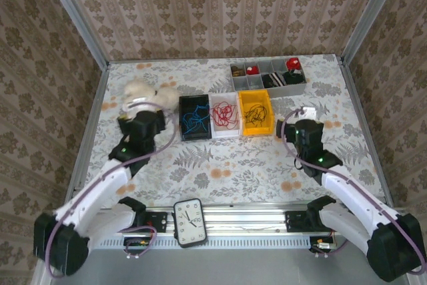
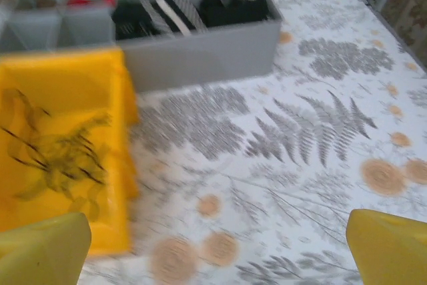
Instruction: Untangle the cables
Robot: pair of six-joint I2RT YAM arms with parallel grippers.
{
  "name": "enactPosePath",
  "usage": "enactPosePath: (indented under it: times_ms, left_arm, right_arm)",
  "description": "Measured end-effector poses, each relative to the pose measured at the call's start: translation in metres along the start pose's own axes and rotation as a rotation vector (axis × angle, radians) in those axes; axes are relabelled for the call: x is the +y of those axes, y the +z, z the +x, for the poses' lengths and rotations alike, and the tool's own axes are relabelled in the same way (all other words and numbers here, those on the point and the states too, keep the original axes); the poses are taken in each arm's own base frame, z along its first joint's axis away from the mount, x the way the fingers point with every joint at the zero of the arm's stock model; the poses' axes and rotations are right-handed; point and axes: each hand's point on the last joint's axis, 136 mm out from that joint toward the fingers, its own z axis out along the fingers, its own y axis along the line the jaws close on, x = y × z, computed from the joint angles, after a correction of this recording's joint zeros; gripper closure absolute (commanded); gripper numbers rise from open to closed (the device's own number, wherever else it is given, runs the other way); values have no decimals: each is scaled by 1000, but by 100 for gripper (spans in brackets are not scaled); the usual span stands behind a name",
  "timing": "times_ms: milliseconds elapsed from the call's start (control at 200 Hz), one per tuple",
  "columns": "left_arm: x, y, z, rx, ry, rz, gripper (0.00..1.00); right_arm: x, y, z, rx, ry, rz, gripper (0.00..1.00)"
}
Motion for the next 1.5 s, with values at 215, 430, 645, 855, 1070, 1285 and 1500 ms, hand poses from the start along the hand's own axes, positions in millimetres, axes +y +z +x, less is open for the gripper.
enactPosePath:
  times_ms: [215,430,645,855,1070,1285,1500]
  left_arm:
    - [88,16,50,42,-12,-361,0]
    - [83,57,95,179,159,-436,0]
    - [65,86,89,130,131,-343,0]
    - [56,113,85,101,83,-234,0]
    - [23,135,85,48,95,-22,0]
    - [5,133,97,21,113,99,0]
    - [0,133,87,-19,107,127,0]
  right_arm:
    - [-26,46,25,29,-27,143,0]
    - [-10,83,21,9,-106,117,0]
    - [-27,102,6,-95,-26,44,0]
    - [-31,107,13,-87,19,-29,0]
    - [-22,106,10,-95,18,-77,0]
    - [-19,106,10,-96,12,-78,0]
    - [-8,103,5,-123,-5,-74,0]
